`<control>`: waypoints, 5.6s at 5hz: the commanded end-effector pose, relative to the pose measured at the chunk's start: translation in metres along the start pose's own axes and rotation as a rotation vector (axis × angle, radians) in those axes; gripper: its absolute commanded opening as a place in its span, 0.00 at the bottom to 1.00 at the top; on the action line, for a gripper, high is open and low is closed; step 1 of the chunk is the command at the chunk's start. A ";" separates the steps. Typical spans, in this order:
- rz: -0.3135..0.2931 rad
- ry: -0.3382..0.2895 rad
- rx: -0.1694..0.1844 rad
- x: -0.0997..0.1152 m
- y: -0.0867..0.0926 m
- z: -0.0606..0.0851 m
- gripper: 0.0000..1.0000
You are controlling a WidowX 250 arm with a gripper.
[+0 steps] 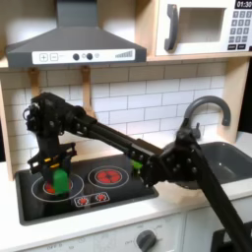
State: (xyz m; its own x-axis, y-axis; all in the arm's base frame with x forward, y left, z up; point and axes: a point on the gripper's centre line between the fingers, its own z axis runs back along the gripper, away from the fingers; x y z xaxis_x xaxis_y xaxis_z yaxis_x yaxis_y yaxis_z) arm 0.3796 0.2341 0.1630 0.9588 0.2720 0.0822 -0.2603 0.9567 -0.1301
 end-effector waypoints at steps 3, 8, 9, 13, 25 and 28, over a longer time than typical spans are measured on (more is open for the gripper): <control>-0.033 -0.011 -0.010 -0.023 -0.014 0.006 0.00; -0.136 -0.006 -0.041 -0.066 -0.053 0.014 0.00; -0.145 -0.009 -0.034 -0.068 -0.056 0.012 0.00; -0.233 -0.002 -0.047 -0.086 -0.082 0.014 0.00; -0.242 0.046 0.017 -0.075 -0.095 0.000 0.00; -0.264 0.064 -0.004 -0.076 -0.101 -0.004 0.55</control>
State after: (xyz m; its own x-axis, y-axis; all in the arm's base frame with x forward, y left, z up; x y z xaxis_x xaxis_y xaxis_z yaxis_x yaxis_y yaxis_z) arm 0.3339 0.1169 0.1662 0.9985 0.0090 0.0534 -0.0029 0.9936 -0.1132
